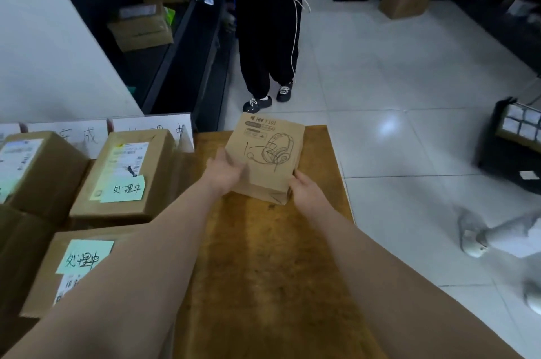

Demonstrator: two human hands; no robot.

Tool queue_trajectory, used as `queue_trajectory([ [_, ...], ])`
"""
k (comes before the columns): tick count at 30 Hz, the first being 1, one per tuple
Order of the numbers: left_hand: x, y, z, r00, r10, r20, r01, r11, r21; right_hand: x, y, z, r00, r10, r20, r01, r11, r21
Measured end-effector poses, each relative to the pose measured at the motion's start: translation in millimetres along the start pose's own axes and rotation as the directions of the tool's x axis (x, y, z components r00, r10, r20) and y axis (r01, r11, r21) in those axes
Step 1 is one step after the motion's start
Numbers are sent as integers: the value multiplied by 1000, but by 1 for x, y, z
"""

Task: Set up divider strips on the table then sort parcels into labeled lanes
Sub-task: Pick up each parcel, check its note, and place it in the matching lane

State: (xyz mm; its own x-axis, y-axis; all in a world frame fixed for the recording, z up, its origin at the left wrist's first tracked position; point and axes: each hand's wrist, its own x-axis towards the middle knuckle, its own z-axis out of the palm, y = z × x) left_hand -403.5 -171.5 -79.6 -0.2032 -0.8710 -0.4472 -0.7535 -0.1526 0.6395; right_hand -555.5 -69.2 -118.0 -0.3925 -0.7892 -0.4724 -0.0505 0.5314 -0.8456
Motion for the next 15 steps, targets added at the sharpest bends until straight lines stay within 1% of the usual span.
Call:
queue_trajectory([
  [3, -20, -8, 12, 1000, -3, -1, 3, 999, -47, -10, 10, -9, 999, 1, -40, 3, 994, 109],
  [7, -61, -24, 32, 997, 3, 71, 9, 983, -181, -35, 19, -31, 995, 8, -101, 29, 934, 357],
  [9, -83, -28, 42, 990, -28, 137, 62, 966, -251, -50, 14, -40, 991, -4, -130, 56, 914, 402],
  [10, -96, -27, 46, 983, -46, 177, 101, 945, -312, -57, 10, -42, 990, -13, -138, 70, 906, 417],
  [12, -119, -23, 50, 965, -70, 252, 183, 870, -458, -72, 4, -46, 994, -42, -100, 81, 904, 420],
  [15, -138, -25, 55, 944, 17, 330, 222, 707, -671, -96, -3, -43, 988, -119, 104, 83, 952, 296],
])
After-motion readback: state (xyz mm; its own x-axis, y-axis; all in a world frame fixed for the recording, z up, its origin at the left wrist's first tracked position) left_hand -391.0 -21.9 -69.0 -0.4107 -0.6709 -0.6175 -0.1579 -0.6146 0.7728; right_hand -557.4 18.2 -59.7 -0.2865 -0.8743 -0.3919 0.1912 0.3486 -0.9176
